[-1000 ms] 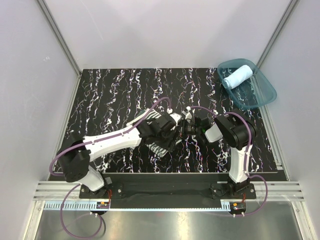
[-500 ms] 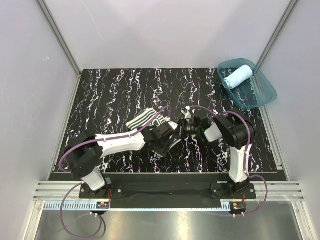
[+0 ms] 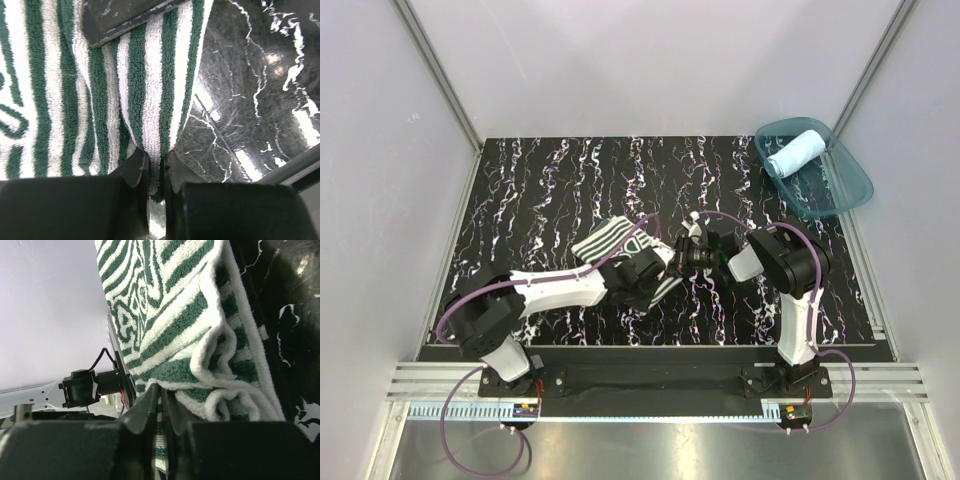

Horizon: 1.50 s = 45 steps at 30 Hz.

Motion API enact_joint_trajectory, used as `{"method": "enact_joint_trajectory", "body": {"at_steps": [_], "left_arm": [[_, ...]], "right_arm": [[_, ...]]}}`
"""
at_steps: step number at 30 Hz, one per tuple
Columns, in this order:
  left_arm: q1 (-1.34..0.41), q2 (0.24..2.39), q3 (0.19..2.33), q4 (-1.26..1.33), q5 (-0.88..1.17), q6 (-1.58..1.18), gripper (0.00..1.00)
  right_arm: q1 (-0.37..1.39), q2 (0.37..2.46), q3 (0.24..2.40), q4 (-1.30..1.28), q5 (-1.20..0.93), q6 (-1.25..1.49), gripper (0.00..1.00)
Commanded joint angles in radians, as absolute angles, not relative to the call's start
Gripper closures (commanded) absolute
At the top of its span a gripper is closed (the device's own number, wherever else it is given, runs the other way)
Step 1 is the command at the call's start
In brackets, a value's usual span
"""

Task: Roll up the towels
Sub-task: Roll the towel

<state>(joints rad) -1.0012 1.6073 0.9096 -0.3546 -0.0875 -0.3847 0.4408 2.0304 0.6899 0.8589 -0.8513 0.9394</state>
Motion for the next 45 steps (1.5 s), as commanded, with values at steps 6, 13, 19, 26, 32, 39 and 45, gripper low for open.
{"method": "enact_joint_trajectory", "body": {"at_steps": [6,13,19,26,32,39,45], "left_arm": [[-0.971,1.582,0.799,-0.178,0.129,-0.485,1.00],[-0.936,1.583,0.755,-0.091,0.254,-0.532,1.00],[-0.872,1.588,0.700,0.033,0.380,-0.612,1.00],[-0.793,1.629,0.614,0.219,0.535,-0.735,1.00],[-0.724,1.686,0.531,0.458,0.678,-0.897,1.00],[-0.687,1.744,0.488,0.621,0.741,-1.000,1.00],[-0.672,1.764,0.460,0.673,0.752,-1.029,1.00]], "right_arm": [[0.428,1.861,0.788,0.315,-0.612,0.767,0.68],[0.302,1.588,0.957,-0.124,-0.401,0.703,0.48],[0.275,1.385,0.970,-0.288,-0.290,0.661,0.41],[0.276,1.214,0.793,-0.270,-0.334,0.712,0.39],[0.325,1.134,0.577,-0.097,-0.396,0.782,0.35],[0.471,1.279,0.459,0.167,-0.380,0.857,0.31],[0.511,1.405,0.466,0.314,-0.370,0.874,0.30]]}}
